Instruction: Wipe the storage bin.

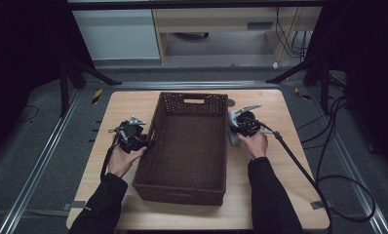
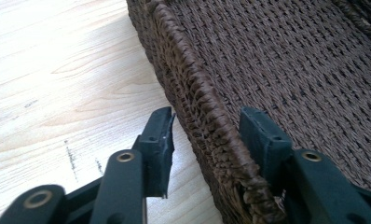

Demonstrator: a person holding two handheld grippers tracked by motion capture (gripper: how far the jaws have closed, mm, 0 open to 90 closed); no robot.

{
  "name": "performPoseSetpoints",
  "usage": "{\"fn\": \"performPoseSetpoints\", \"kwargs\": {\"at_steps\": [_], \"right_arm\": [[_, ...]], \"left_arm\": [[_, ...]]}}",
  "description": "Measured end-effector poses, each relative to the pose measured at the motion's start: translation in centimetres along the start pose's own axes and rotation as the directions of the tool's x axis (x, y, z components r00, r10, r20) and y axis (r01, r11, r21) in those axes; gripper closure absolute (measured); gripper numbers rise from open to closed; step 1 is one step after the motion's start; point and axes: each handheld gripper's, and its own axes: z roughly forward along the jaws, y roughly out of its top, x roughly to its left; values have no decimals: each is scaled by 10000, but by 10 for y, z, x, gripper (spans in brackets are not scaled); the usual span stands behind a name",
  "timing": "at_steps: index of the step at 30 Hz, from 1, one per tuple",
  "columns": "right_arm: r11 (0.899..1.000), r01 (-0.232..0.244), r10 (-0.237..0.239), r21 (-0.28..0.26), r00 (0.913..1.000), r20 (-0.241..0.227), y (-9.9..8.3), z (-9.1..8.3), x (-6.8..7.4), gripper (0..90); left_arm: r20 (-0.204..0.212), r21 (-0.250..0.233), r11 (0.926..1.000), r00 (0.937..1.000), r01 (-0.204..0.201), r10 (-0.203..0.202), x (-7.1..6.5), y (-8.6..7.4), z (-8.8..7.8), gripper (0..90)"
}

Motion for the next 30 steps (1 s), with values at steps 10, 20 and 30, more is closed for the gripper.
{"fn": "performPoseSetpoints", "kwargs": {"at_steps": [10, 20, 30], "right_arm": [[9944, 15, -54, -1061, 9993, -373, 12, -30, 5, 824], [9904, 602, -638, -1245, 9976, -256, 18, -45, 15, 825], [9997, 254, -253, 15, 9994, -239, -12, -11, 8, 825]], "left_arm": [[39, -182, 9997, 9998, -173, 174, -4, -2, -14, 479], [359, 283, 9996, 9993, -79, 69, -9, -12, -11, 600], [192, 127, 9996, 9995, 250, -253, -9, -11, -10, 672]]}}
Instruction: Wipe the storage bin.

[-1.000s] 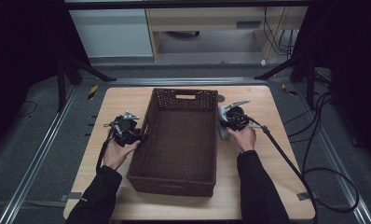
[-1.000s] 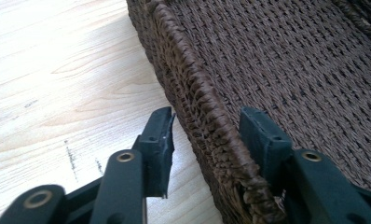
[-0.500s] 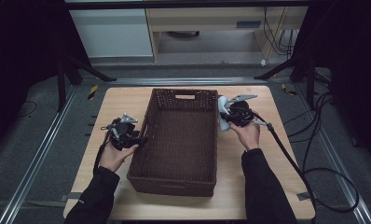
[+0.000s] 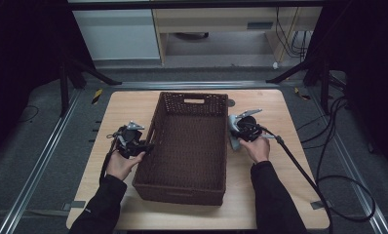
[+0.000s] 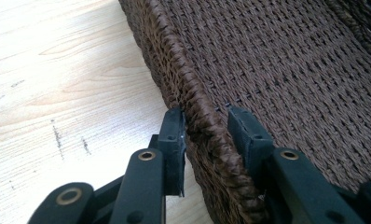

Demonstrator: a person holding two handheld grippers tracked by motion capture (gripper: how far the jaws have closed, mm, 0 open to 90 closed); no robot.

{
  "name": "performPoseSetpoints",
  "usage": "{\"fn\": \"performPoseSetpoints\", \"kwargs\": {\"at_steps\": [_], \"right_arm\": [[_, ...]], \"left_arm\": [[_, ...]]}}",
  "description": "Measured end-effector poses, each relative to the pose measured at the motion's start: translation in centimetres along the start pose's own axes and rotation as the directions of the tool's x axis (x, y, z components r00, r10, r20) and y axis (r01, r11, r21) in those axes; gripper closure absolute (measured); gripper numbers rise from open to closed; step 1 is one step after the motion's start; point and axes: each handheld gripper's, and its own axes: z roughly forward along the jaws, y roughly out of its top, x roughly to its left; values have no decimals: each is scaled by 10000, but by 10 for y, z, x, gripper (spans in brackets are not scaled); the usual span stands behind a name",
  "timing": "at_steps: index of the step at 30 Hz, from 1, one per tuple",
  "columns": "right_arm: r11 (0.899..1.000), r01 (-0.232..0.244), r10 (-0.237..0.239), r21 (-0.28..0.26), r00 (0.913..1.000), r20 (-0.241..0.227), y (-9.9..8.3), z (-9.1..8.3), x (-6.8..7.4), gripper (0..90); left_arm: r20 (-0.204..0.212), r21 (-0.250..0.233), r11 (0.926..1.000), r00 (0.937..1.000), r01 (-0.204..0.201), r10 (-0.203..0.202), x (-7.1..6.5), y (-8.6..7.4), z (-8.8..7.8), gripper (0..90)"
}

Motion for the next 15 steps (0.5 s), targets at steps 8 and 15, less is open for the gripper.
{"fn": "performPoseSetpoints", "kwargs": {"at_steps": [8, 15], "right_arm": [[9996, -140, 135, -263, 9997, -215, 3, -5, 1, 824], [9882, 146, -164, -1523, 9998, -104, 24, -42, 3, 825]], "left_arm": [[8, 5, 10000, 10000, -19, 19, 2, 2, 2, 676], [10, -57, 10000, 10000, -34, 34, 4, 8, 7, 675]]}}
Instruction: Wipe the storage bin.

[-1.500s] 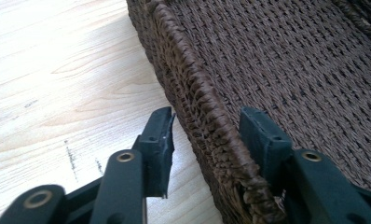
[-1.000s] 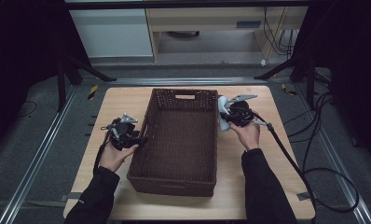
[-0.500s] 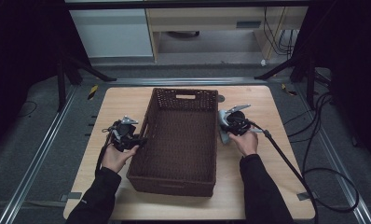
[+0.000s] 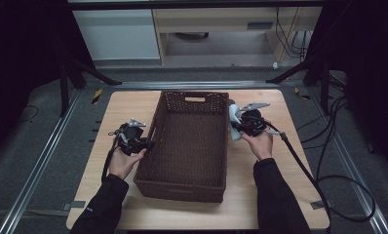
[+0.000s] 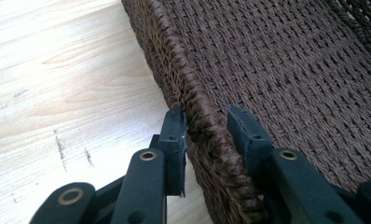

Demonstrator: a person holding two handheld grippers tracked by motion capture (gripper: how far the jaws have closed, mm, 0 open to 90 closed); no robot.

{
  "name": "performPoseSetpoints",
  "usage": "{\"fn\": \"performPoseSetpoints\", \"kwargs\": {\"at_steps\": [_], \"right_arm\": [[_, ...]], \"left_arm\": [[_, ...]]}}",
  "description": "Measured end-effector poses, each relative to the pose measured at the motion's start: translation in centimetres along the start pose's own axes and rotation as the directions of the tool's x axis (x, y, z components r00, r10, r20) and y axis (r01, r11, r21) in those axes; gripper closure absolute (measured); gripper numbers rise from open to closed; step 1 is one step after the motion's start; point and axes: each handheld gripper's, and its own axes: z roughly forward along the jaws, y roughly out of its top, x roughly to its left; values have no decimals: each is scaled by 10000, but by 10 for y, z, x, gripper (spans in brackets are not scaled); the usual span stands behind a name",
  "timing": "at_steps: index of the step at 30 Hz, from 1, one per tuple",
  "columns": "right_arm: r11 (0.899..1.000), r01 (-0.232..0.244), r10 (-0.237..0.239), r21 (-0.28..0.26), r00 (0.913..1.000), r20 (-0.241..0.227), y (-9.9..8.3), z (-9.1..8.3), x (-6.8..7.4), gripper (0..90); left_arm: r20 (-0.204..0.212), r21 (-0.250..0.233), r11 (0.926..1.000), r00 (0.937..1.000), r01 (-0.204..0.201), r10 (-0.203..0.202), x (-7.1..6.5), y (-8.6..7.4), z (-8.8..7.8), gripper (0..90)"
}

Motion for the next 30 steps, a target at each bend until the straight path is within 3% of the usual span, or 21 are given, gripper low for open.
{"fn": "performPoseSetpoints", "kwargs": {"at_steps": [4, 13, 21, 25, 30], "right_arm": [[9999, 57, -57, -107, 10000, -35, 1, -5, 1, 825], [9952, 124, -123, 967, 9999, -18, -21, 17, 5, 825], [9853, -305, 332, 1683, 9994, -128, -43, 30, 2, 825], [9886, -259, 300, 1481, 9992, -252, -39, 25, 5, 825], [9991, -49, 65, 416, 9993, -370, -21, 0, 10, 825]], "left_arm": [[-114, -39, 9998, 9998, -184, 183, 0, 1, 0, 671], [-428, -75, 9996, 9987, -281, 277, -1, 1, -1, 610], [-416, -374, 9983, 9982, -448, 432, -2, -1, -7, 515], [-346, -468, 9968, 9974, -647, 632, -6, -3, -13, 495], [-436, -326, 9956, 9953, -882, 868, -10, -8, -15, 518]]}}
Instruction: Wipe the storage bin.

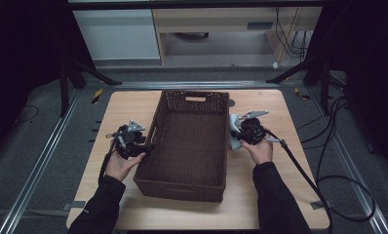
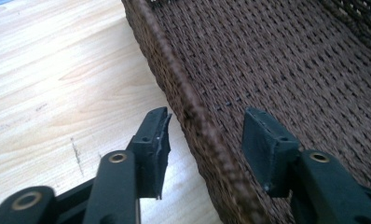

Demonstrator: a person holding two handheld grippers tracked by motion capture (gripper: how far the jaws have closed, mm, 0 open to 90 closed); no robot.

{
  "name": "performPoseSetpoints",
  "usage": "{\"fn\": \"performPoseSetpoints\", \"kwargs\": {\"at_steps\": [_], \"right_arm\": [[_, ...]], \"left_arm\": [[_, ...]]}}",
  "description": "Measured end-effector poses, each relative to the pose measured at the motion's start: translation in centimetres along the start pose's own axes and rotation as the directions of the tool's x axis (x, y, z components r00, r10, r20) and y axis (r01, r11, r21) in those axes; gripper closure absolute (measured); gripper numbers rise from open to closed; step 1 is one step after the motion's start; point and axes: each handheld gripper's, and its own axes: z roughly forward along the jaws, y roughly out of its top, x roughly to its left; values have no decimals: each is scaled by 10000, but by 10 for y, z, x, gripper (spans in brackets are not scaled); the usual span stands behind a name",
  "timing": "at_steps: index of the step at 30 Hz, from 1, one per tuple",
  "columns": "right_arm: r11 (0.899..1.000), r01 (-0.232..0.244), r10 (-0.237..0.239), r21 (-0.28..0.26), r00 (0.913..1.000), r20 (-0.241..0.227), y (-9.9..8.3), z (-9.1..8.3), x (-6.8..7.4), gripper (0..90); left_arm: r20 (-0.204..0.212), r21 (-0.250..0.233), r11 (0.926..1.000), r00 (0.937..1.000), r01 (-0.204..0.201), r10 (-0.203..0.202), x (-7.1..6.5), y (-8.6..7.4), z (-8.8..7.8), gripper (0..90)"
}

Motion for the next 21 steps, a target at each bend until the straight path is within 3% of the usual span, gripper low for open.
{"fn": "performPoseSetpoints", "kwargs": {"at_steps": [4, 7, 21], "right_arm": [[9982, 228, -231, -557, 9997, -31, 9, -16, 6, 825], [9979, 301, -302, -573, 9995, -14, 9, -19, 9, 825], [9959, -25, 29, 908, 10000, -42, -27, 12, 7, 824]], "left_arm": [[28, 252, 9997, 10000, 69, -70, -1, -3, 2, 575], [187, 194, 9992, 9992, 358, -361, 1, -5, 3, 622], [-3, 117, 9975, 9976, 695, -695, 0, -2, 6, 669]]}}
